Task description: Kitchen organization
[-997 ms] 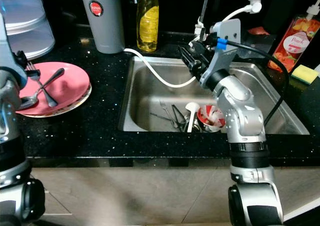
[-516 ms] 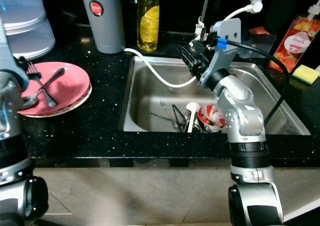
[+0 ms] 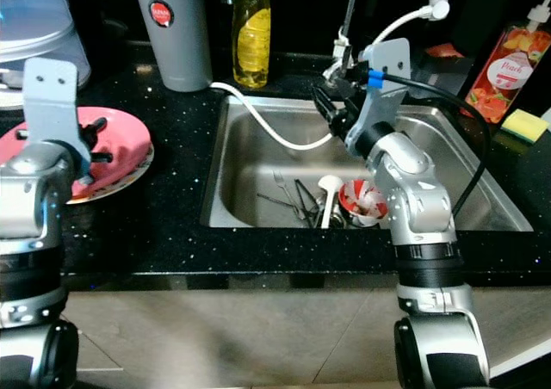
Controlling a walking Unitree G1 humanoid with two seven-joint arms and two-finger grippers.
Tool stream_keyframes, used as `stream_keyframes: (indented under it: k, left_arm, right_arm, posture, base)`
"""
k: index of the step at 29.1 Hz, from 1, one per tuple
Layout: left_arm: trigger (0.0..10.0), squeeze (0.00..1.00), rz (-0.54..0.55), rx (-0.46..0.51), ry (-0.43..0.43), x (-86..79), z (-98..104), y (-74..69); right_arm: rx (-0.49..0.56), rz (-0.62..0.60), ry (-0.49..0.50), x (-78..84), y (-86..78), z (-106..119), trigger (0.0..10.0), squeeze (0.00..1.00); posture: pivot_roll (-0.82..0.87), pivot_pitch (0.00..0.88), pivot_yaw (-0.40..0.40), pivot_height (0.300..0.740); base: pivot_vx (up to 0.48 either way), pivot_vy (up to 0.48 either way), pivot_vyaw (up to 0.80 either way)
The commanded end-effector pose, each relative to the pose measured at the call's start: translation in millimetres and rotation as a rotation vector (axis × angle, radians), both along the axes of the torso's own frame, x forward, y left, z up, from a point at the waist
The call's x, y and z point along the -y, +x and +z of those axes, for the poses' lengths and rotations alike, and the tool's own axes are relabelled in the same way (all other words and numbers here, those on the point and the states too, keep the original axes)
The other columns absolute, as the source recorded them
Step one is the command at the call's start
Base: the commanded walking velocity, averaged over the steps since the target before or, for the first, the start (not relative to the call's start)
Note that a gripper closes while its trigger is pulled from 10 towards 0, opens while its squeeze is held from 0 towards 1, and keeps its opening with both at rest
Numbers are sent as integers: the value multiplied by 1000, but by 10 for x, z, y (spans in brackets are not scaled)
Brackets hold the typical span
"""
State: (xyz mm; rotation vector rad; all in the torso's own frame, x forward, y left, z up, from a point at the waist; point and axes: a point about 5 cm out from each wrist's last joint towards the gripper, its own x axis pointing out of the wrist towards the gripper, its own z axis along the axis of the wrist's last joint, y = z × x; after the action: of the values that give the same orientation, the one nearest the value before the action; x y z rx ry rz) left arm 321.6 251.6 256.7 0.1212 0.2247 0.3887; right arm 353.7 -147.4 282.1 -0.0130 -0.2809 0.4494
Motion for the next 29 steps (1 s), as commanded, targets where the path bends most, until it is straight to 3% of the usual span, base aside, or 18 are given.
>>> stream_keyframes:
  k: [1, 10, 11, 12, 13, 20, 26, 29]
  left_arm:
    - [10000, 1000, -1, -24, -41, 9, -70, 10]
    - [10000, 1000, -1, -40, -80, -13, -104, -10]
    - [10000, 769, 5, -39, -95, -27, -96, -15]
    - [10000, 769, 7, -39, -108, -38, -88, -19]
    - [10000, 0, 0, -37, -167, -51, -87, -20]
    - [10000, 0, 17, -23, -286, -261, -64, -25]
    - [10000, 0, -4, -34, -368, -304, -125, -18]
    - [9137, 0, -5, -57, -391, -319, -194, -20]
  right_arm:
    - [-10, 1, -19, -12, 4, -22, 10000, 0]
    - [-8, 5, -18, -21, 8, -10, 10000, 0]
    - [-8, 6, -18, -22, 7, -8, 10000, 0]
    - [-8, 7, -17, -24, 6, -6, 10000, 0]
    - [-8, 8, -17, -25, 6, -6, 10000, 0]
    - [-8, 10, -14, -29, -2, -5, 10000, 0]
    - [-6, 8, -12, -21, -6, -7, 10000, 0]
    - [-4, 8, -11, -19, -8, -4, 10000, 0]
  posture:
    - [267, 0, -62, 740]
    - [268, 0, -66, 740]
    - [270, 0, -68, 740]
    - [270, 0, -68, 740]
    - [270, 0, -68, 740]
    - [271, 0, -69, 740]
    - [269, 0, -68, 740]
    - [269, 0, -69, 740]
  base:
    - [0, 0, 0]
    - [0, 0, 0]
    - [0, 0, 0]
    - [0, 0, 0]
    - [0, 0, 0]
    - [0, 0, 0]
    - [0, 0, 0]
    - [0, 0, 0]
